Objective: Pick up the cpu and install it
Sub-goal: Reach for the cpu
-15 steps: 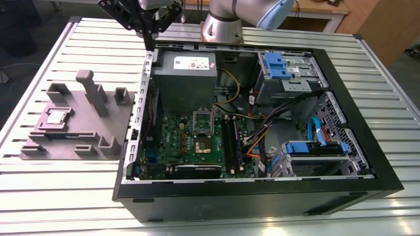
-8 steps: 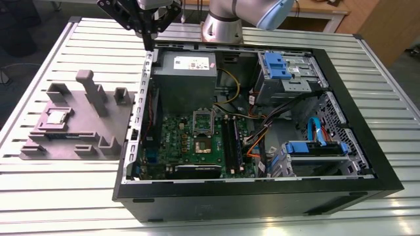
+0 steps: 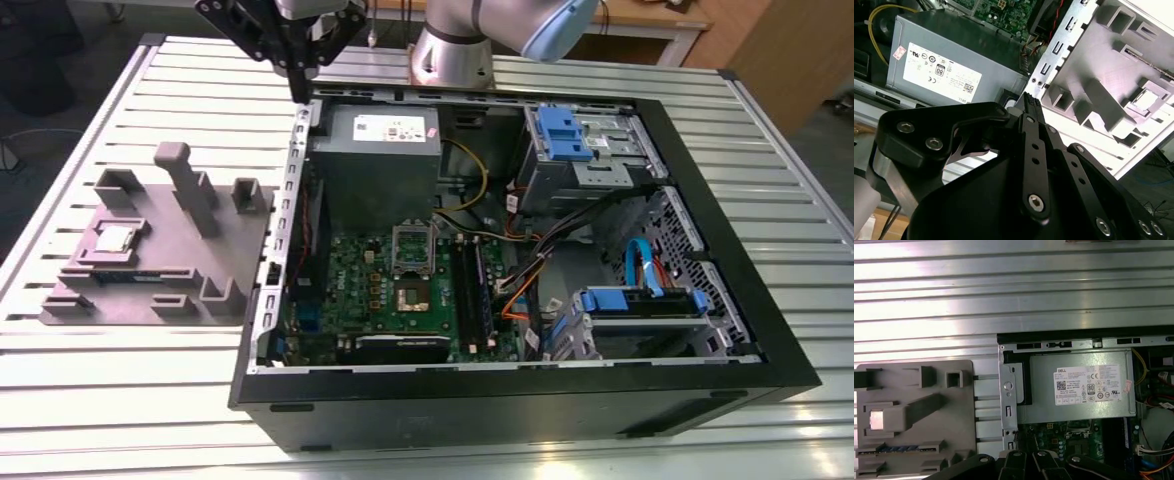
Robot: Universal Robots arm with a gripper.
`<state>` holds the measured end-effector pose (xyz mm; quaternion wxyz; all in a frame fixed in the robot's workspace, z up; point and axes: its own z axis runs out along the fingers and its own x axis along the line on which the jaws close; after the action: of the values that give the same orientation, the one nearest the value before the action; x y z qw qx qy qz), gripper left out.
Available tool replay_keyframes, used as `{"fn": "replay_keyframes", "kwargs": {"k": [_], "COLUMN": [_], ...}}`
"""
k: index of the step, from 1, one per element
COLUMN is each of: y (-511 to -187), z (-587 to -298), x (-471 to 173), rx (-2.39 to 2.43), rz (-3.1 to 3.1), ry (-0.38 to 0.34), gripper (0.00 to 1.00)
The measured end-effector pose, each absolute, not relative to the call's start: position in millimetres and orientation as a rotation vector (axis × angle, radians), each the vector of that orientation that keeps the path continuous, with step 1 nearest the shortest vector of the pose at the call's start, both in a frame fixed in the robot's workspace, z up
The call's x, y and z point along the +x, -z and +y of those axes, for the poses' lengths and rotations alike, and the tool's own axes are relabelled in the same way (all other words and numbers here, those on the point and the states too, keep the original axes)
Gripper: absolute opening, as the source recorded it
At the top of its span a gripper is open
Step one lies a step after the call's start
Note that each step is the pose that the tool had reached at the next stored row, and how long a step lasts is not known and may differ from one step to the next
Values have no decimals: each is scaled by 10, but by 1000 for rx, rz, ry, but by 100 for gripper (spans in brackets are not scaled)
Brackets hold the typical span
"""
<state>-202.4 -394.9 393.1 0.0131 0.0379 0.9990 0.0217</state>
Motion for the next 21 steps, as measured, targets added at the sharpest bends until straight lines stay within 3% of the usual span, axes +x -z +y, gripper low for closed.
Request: {"fn": "replay_keyframes", "kwargs": {"k": [21], "y": [-3923], "z": [-3948], "x": [-2234], "rx": [118], "rz": [3112], "ry": [-68], "gripper": [10]}}
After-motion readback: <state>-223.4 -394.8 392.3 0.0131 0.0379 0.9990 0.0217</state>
